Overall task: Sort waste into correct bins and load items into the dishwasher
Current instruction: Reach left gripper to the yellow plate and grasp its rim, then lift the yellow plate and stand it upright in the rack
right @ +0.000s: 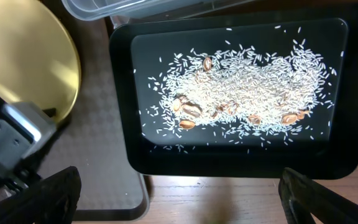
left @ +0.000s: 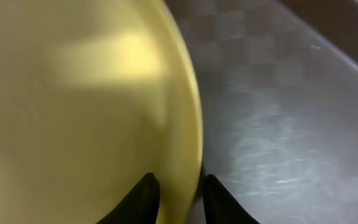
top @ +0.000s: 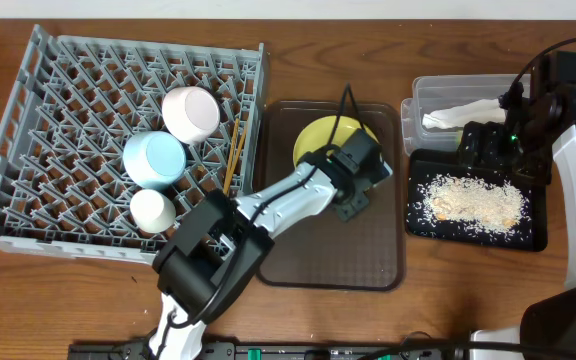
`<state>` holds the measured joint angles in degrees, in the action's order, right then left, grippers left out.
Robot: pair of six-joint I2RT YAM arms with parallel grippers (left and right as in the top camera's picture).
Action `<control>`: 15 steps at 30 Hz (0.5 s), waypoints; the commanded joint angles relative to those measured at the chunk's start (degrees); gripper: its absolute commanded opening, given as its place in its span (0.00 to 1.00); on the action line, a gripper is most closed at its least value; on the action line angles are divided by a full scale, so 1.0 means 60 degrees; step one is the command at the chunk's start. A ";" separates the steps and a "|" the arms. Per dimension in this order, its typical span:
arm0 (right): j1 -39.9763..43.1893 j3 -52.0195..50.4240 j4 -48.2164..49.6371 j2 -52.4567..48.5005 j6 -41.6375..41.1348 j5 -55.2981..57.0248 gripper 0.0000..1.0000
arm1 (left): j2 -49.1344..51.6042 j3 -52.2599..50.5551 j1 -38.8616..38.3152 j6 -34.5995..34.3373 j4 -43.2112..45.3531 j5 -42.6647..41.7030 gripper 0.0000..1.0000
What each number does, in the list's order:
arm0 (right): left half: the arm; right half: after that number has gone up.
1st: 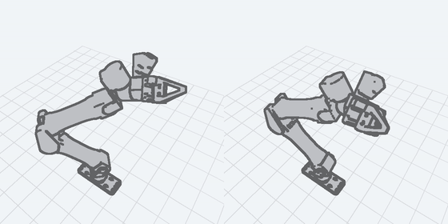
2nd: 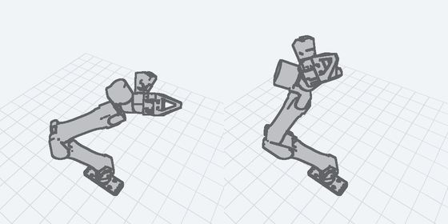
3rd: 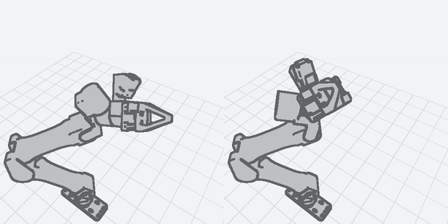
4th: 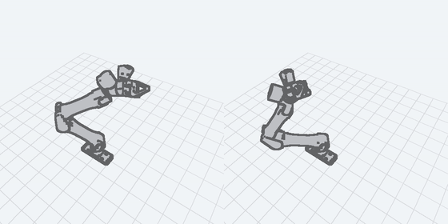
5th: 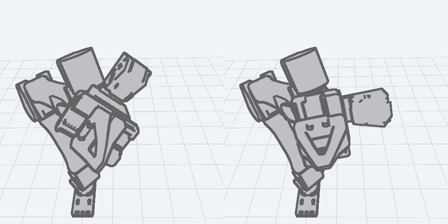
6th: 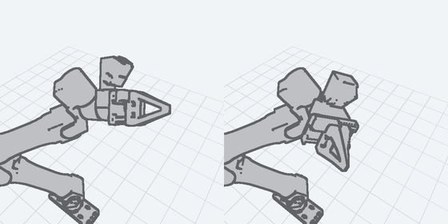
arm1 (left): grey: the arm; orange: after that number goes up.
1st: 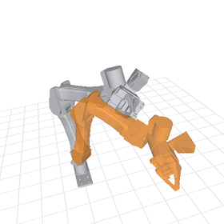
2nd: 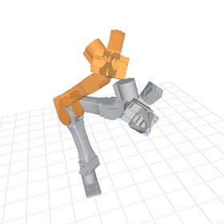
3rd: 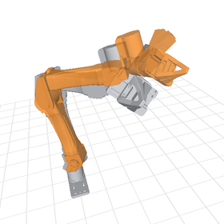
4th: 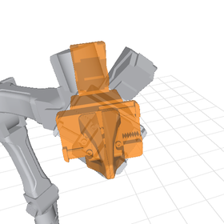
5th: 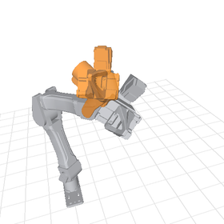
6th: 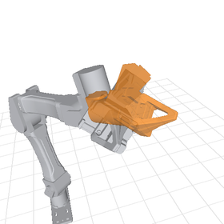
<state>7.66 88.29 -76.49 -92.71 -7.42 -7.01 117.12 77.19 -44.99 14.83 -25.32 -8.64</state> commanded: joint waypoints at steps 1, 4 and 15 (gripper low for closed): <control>0.0025 0.0011 -0.0004 0.0200 -0.0036 0.0018 0.99 | 0.0135 0.0047 -0.0237 -0.0095 -0.0175 0.0051 0.23; 0.0025 0.0011 -0.0007 0.0200 -0.0036 0.0018 0.99 | 0.0135 0.0047 -0.0248 -0.0095 -0.0229 0.0353 0.14; 0.0025 0.0011 -0.0011 0.0200 -0.0036 0.0018 0.99 | -0.0994 0.0058 -0.0244 -0.0091 -0.0379 0.1402 0.08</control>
<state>7.66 88.29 -76.49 -92.71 -7.42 -7.01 115.90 77.56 -46.61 14.83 -27.09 -3.84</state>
